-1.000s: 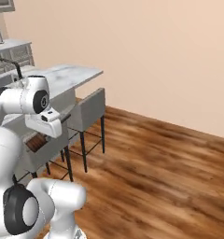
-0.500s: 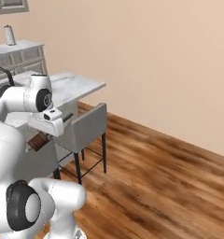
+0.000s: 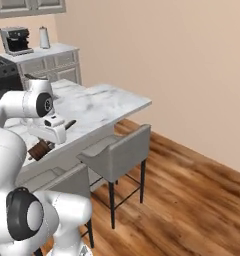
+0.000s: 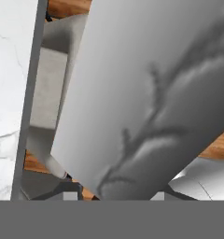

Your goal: Pick up the knife from the drawer and place it on the cutting board. Then place the meat from the plate to the cutting board.

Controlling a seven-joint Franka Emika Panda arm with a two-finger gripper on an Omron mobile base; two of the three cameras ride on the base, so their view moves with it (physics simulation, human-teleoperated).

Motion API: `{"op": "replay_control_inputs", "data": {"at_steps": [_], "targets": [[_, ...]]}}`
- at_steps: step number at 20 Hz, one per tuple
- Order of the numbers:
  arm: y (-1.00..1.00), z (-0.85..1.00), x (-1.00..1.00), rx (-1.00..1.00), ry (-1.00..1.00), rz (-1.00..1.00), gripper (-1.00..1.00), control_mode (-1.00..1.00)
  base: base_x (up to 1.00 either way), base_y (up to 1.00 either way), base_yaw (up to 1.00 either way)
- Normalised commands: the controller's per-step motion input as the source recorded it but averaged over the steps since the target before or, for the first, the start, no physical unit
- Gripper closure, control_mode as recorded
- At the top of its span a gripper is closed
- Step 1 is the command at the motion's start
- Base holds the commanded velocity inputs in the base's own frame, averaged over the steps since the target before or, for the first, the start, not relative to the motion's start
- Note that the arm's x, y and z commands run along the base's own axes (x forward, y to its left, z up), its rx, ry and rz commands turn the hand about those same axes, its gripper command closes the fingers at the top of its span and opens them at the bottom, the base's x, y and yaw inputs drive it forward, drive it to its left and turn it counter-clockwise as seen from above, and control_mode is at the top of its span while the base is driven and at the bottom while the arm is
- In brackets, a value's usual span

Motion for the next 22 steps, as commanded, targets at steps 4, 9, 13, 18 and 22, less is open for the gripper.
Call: {"op": "replay_control_inputs", "data": {"at_steps": [4, 9, 13, 18, 22], "targets": [[0.0, 0.0, 0.0, 0.0, 0.0, 0.0, 1.0, 1.0, 0.03, 0.5, 0.76], [0.0, 0.0, 0.0, 0.0, 0.0, 0.0, 1.0, 1.0, 0.17, 0.12, 0.91], [0.0, 0.0, 0.0, 0.0, 0.0, 0.0, 1.0, 1.0, 0.0, 0.02, 1.0], [0.0, 0.0, 0.0, 0.0, 0.0, 0.0, 1.0, 1.0, 0.42, 0.39, 0.77], [0.0, 0.0, 0.0, 0.0, 0.0, 0.0, 1.0, 1.0, 0.95, 0.69, 0.44]]}}
